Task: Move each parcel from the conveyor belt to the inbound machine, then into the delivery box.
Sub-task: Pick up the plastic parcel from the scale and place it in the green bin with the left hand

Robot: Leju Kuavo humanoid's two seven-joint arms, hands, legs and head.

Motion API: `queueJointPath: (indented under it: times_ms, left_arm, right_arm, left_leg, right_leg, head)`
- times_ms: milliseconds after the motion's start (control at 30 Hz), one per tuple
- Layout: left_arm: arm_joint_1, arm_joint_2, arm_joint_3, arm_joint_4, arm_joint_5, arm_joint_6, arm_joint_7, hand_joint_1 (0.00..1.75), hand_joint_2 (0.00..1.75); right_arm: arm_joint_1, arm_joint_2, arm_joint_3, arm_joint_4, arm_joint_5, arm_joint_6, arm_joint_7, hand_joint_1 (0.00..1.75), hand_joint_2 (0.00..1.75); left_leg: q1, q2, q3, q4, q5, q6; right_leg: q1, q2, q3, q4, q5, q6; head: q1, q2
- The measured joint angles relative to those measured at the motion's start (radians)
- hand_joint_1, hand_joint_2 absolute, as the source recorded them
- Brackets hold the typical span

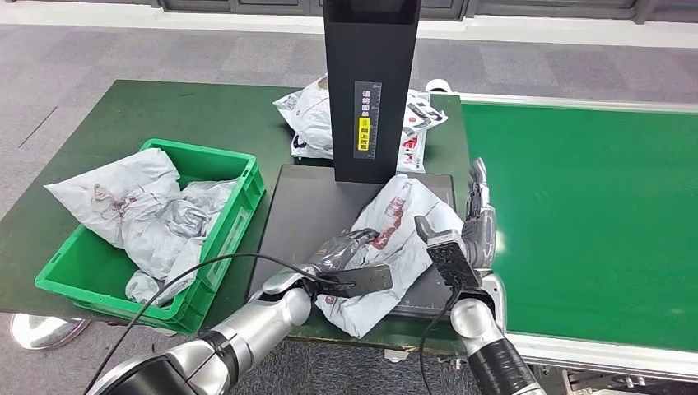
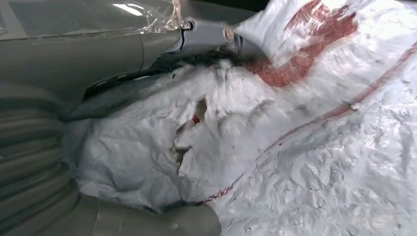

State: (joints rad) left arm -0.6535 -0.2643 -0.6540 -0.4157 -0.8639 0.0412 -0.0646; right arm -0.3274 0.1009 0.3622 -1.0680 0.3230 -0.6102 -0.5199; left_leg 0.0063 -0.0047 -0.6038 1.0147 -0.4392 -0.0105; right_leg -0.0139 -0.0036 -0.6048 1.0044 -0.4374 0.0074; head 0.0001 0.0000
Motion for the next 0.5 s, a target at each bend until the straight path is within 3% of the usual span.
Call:
queueJointPath:
  times_ms: [233,500]
  left_arm:
    - [-0.040,0.000,-0.029,0.032,-0.024,0.020,0.017,1.75,1.75]
    - [-0.026,0.013,0.066,-0.011,0.020,0.320,-0.019,1.75,1.75]
  right_arm:
    - [0.002,0.011,-0.012,0.002,0.015,0.012,0.016,0.00,1.75]
    - [0.066,0.012,-0.044,-0.060,0.034,0.016,0.040,0.00,1.75]
  left_leg:
    - [0.000,0.000,0.005,0.000,-0.001,0.001]
    - [0.000,0.000,0.004,0.000,0.000,-0.001]
  right_leg:
    - [0.000,0.000,0.005,0.000,-0.001,0.000]
    - [0.000,0.001,0.002,0.000,0.000,-0.001]
  head:
    - [0.000,0.000]
    - [0.000,0.000]
